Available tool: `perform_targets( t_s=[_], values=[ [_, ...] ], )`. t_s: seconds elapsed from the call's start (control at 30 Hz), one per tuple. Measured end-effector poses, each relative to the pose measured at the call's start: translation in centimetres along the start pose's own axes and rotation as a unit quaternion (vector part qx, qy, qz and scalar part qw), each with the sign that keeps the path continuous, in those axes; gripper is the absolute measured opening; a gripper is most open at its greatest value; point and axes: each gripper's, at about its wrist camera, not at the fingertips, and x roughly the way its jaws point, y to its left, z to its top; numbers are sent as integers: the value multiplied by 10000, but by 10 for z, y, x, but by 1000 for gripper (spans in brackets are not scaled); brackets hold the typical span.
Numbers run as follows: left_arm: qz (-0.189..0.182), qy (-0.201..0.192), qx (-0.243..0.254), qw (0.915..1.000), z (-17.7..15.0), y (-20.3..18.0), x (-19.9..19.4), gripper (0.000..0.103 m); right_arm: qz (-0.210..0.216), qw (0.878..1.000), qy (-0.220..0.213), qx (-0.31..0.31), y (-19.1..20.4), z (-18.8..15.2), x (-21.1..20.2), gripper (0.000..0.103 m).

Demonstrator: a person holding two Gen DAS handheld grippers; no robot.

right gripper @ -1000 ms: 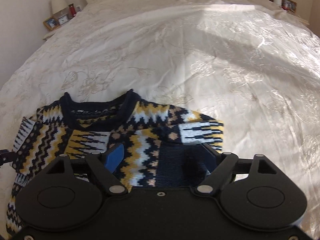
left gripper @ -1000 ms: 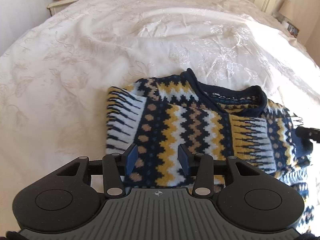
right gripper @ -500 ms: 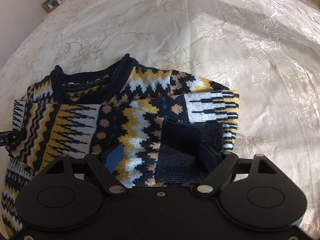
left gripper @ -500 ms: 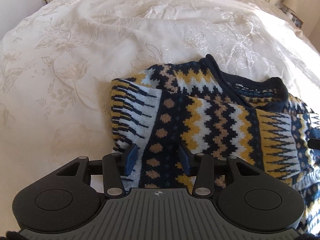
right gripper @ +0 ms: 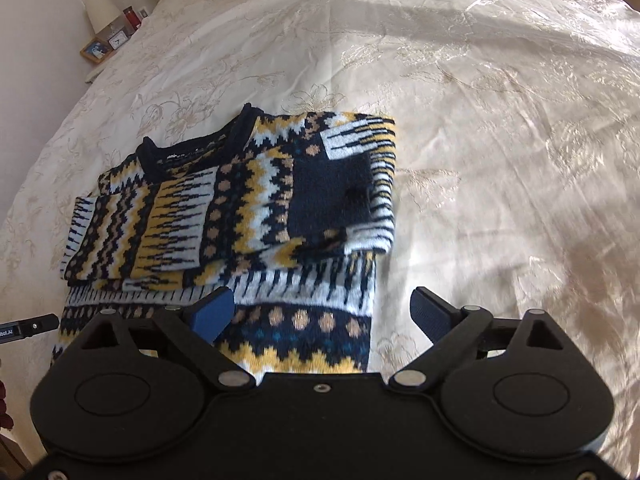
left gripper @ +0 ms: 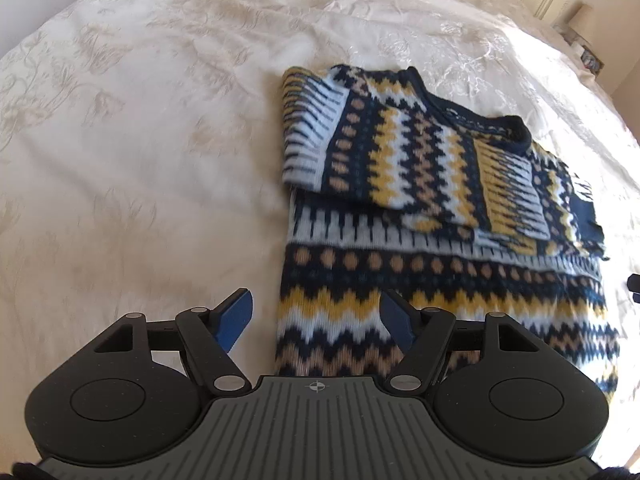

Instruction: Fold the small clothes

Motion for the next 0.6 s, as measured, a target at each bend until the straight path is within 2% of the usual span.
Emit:
perform_targets(
  t_s=[0.3,0.6],
  values=[
    [-144,376,-130,9991,-85,3,-28,69,612,9950,760,-224,-16,-65,-21,96],
    [-430,753,99,9962,-137,-7,-26,69,1144,9815,1484,-396,-16,-109,-19,96]
  ],
)
